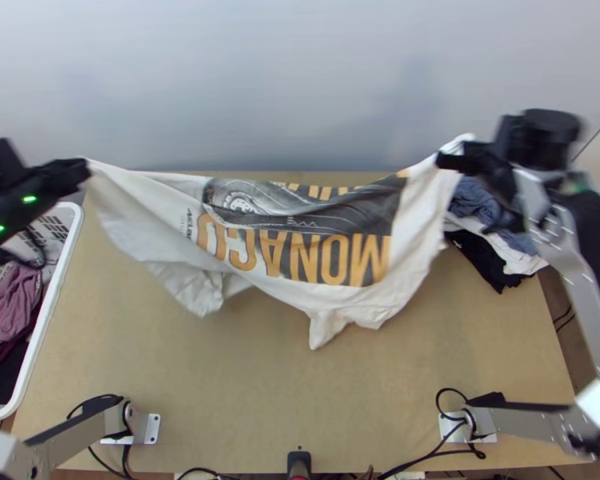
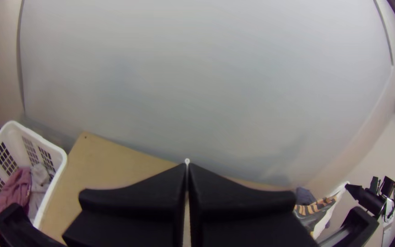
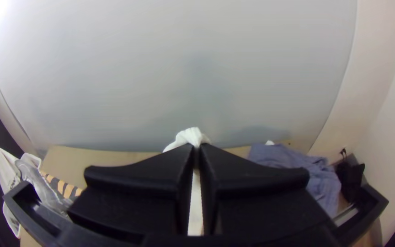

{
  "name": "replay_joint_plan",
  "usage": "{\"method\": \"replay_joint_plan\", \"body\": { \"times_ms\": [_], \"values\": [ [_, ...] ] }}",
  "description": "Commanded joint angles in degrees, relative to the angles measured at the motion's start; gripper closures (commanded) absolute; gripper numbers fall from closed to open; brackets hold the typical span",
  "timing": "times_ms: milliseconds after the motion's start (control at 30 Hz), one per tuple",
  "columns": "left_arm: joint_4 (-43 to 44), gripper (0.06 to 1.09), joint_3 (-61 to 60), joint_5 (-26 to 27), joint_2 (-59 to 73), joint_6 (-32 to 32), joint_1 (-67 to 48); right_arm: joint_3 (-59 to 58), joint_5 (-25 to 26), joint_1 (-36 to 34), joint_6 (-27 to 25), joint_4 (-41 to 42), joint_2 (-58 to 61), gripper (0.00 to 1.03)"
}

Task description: Fold the t-shirt

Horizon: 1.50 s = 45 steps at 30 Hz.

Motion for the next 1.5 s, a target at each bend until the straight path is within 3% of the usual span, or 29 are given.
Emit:
{"method": "replay_joint_plan", "body": {
  "times_ms": [0, 167, 333, 367, 467, 500, 567, 667, 700, 767, 800, 967, 1067, 1167, 1267, 1467],
  "values": [
    [14.4, 1.05, -16.8, -2.7, 9.1, -1.4, -1.9, -6.6, -5.4, -3.0, 2.1, 9.0, 13.1, 1.0],
    [24.7, 1.04, -22.8, -6.7, 17.8, -1.4, -4.3, -3.5, -6.5, -4.1, 3.4, 13.3, 27.4, 1.0],
    [32.2, 1.01, -21.4, -10.3, 26.9, -2.9, -5.2, 3.0, -6.9, -4.3, 5.6, 13.3, 38.3, 1.0],
    [32.8, 0.87, -20.3, -10.6, 28.3, -3.2, -5.3, 4.0, -7.2, -4.4, 6.3, 13.3, 39.5, 1.0],
    [30.6, 0.16, -15.0, -10.6, 32.8, -3.4, -5.6, 5.6, -7.3, -4.8, 7.8, 13.3, 41.5, 1.0],
    [28.5, 0.1, -12.8, -10.6, 34.2, -4.1, -5.6, 5.8, -7.6, -5.1, 8.6, 13.3, 41.9, 1.0],
    [25.4, 0.1, -9.4, -10.4, 35.5, -4.5, -5.5, 6.0, -7.6, -5.8, 10.0, 13.3, 42.1, 0.89],
    [21.5, 0.1, -7.7, -9.4, 33.8, -4.6, -5.9, 6.2, -7.5, -6.2, 10.9, 12.3, 41.5, 0.49],
    [19.7, 0.1, -7.3, -9.0, 32.6, -4.6, -6.1, 6.2, -7.5, -6.2, 10.9, 11.7, 41.1, 0.41],
    [14.7, 0.1, -6.3, -8.5, 30.4, -4.6, -6.6, 5.6, -7.6, -6.4, 11.3, 10.5, 39.7, 0.07],
    [12.1, 0.1, -5.8, -8.1, 29.5, -4.5, -7.2, 5.2, -7.6, -6.4, 11.3, 10.4, 38.7, 0.03],
    [-0.9, 0.11, -6.5, -2.6, 22.5, -1.4, -11.7, 2.1, -7.6, -6.5, 14.2, 10.4, 31.8, 0.03],
    [-5.7, 0.11, -10.5, -2.1, 19.3, 2.4, -16.9, 0.0, -7.7, -6.1, 14.6, 10.2, 26.6, 0.03],
    [-5.5, 0.11, -16.6, -3.0, 17.7, 4.1, -21.6, -1.0, -10.0, -5.2, 15.8, 5.4, 22.5, 0.03],
    [-1.3, 0.11, -22.4, -7.3, 18.2, 4.5, -24.9, -1.4, -11.1, -4.3, 15.8, -1.1, 19.3, 0.03],
    [8.6, 0.11, -29.6, -13.3, 20.4, 6.0, -28.8, -11.9, -11.0, -2.0, 13.5, -1.8, 9.0, 0.04]
  ]
}}
